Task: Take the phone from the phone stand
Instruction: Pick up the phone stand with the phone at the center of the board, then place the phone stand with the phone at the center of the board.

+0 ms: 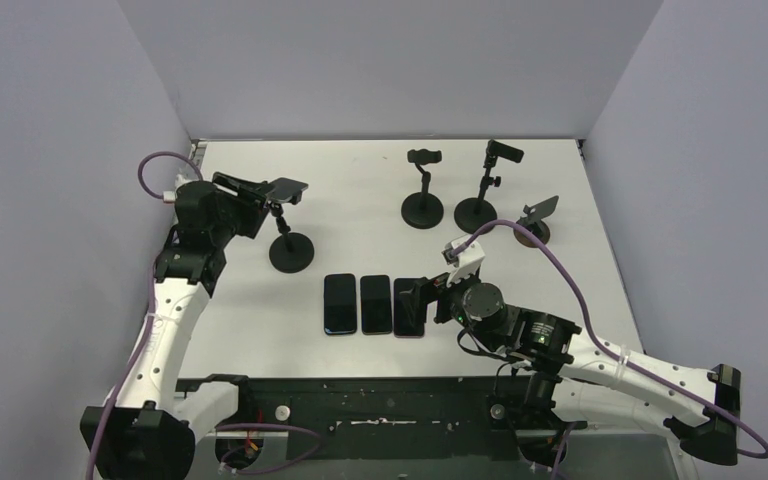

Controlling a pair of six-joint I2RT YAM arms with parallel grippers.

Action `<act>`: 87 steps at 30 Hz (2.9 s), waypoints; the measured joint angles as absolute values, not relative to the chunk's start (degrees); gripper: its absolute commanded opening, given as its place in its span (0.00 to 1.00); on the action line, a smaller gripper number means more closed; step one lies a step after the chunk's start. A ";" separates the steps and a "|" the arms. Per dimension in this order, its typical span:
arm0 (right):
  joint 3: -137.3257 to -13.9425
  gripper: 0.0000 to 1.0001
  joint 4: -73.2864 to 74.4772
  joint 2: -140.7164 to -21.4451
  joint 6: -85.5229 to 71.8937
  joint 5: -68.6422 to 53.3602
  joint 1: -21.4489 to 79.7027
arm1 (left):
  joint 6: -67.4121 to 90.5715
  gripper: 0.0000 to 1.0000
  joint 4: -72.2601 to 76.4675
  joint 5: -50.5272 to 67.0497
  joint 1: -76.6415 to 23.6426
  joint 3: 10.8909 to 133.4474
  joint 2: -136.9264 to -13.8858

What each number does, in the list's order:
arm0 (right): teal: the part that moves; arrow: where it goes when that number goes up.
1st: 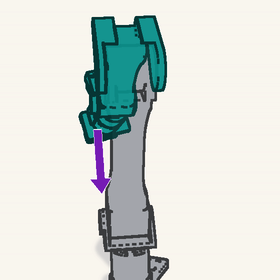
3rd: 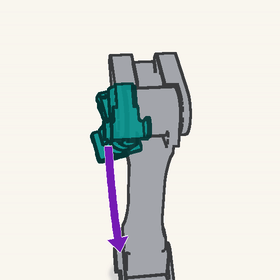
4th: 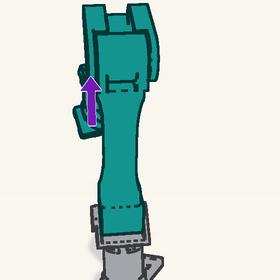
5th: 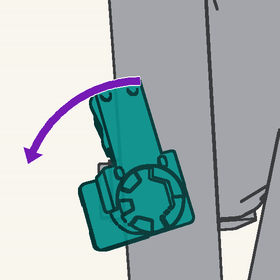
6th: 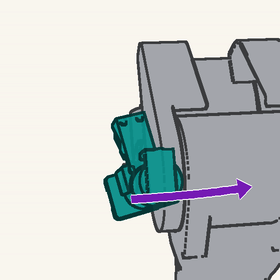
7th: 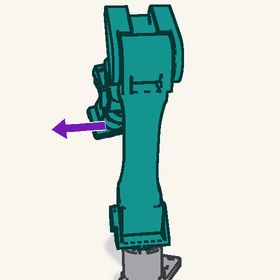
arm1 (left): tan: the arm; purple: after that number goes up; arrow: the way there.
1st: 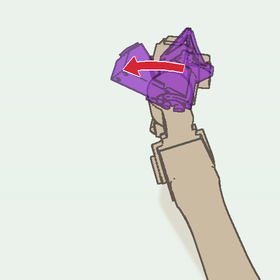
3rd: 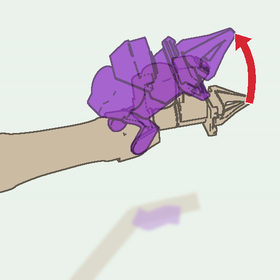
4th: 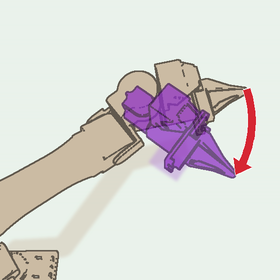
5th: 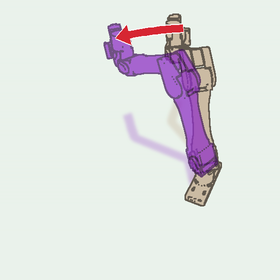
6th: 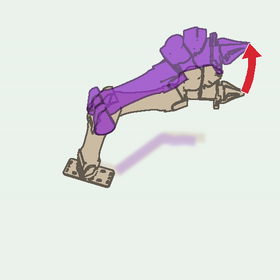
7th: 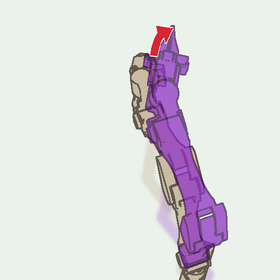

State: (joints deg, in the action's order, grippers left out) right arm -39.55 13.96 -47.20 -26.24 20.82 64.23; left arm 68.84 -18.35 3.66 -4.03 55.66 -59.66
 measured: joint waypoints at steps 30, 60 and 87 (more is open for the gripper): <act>-39.55 0.89 15.09 -45.23 -26.24 22.26 64.25 | 69.19 0.23 -14.46 4.16 -4.03 53.47 -62.89; -40.34 0.89 18.39 -42.59 -26.11 23.81 64.60 | 68.82 0.00 -10.83 15.03 -2.92 61.30 -71.61; -50.72 0.90 29.02 -30.00 -18.59 35.14 64.60 | 64.25 0.00 3.16 40.77 -12.49 70.28 -80.97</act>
State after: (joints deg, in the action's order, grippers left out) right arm -50.72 29.02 -30.00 -18.59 35.14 64.60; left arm 64.25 3.16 40.77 -12.49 70.28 -80.97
